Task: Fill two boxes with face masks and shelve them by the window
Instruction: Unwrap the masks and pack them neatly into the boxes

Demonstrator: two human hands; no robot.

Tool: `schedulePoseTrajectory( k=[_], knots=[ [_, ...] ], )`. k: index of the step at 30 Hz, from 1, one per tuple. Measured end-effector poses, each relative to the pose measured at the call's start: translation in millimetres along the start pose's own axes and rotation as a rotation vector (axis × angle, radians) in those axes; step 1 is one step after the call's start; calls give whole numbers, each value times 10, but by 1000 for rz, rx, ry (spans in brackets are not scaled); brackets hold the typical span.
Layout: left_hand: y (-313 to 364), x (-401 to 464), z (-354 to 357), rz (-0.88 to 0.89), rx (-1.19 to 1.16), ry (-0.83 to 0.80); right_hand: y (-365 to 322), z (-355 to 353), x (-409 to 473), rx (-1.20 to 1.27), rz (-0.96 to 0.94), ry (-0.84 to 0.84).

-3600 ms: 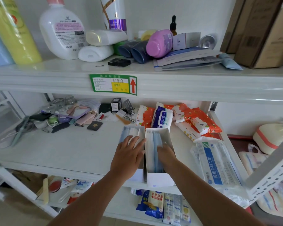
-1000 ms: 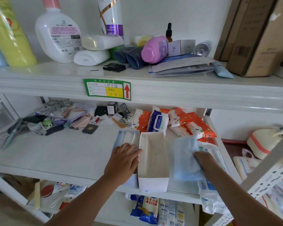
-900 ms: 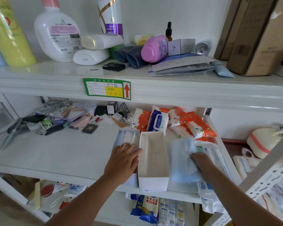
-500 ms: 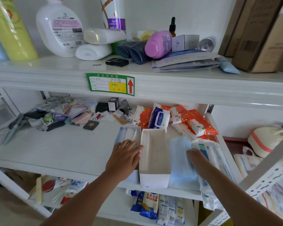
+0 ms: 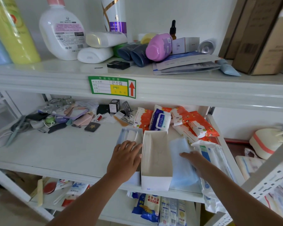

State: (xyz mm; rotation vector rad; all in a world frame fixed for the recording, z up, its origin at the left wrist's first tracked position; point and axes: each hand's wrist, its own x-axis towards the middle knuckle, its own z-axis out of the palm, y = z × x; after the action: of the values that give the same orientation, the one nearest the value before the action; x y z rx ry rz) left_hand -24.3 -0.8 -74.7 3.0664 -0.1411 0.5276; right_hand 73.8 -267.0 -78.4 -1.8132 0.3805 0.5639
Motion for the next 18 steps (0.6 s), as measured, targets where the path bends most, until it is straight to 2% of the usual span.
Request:
schedulePoseTrajectory(
  k=[4, 7, 10, 15, 18],
  knots=[
    [23, 5, -35, -94, 21, -3, -35, 12, 41, -135, -38, 52],
    [50, 17, -39, -209, 51, -38, -67, 26, 34, -333, -111, 132],
    [56, 33, -5, -274, 54, -71, -78, 45, 26, -401, -241, 178],
    [56, 34, 8, -255, 39, -120, -177, 248, -232, -503, -467, 340],
    [49, 36, 15, -255, 43, -124, -233, 503, -511, -550, -689, 327]
  ],
)
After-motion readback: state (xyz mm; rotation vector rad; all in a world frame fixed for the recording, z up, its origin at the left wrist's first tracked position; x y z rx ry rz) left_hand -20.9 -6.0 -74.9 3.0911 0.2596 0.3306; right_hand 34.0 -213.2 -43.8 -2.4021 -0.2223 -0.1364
